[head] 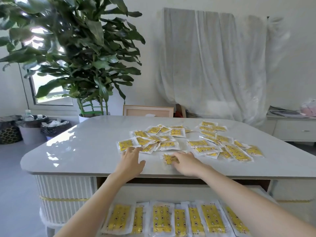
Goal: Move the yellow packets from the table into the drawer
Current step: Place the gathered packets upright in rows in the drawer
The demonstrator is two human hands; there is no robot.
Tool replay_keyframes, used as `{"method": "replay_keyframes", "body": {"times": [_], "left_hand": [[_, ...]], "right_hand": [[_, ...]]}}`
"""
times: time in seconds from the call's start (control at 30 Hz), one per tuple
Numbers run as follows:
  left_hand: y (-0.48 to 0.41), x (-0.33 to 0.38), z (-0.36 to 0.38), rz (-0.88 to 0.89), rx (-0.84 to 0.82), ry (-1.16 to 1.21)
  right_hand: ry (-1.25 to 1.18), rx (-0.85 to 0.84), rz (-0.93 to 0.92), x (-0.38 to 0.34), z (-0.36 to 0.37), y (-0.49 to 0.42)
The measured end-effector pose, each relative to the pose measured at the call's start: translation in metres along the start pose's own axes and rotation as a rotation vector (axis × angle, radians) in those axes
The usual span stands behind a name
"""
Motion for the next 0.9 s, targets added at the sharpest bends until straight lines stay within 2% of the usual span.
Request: {"method": "replay_keyframes", "body": {"times": [0.1,0.23,0.33,0.43,0.63,0.8,0.9], "left_hand": [[-0.015,-0.018,0.007,-0.087,-0.012,0.002],[-0.036,-0.041,0.014,-0.156,-0.001,-0.026],[-0.048,-0.055,0.011,-0.155,0.040,-0.051],[-0.055,-0.060,0.014,-0.123,-0.002,-0.122],[-0.058,-0.066,0.013,-0.129,-0.051,-0.215],[-0.046,-0.071,0.005,-0.143,-0.135,-0.264],[-0.037,-0.078,-0.005,-0.154,-0.186,-0.314]], "right_hand": [[0.102,-0.039,0.004,-0.005,0.009,-0.019],[0.029,-0.027,-0.047,-0.017,0.009,-0.038],[0.010,0.105,-0.082,-0.030,0.000,-0.049],[-0.047,0.218,-0.115,-0.044,-0.006,-0.063],[-0.084,0.121,-0.217,-0.077,0.011,-0.103],[0.014,-0.033,-0.185,-0.086,0.036,-0.128],[0.066,-0.016,-0.196,-0.095,0.042,-0.130]]}}
Point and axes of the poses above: each hand's wrist, its own y-axis away from the middle knuckle, its own z-axis out of the palm, x = y × z, the point moved 6 cm from there along -y, towards the middle knuckle, and after that the axes turned 2 degrees about y, right-handed, at the moved point
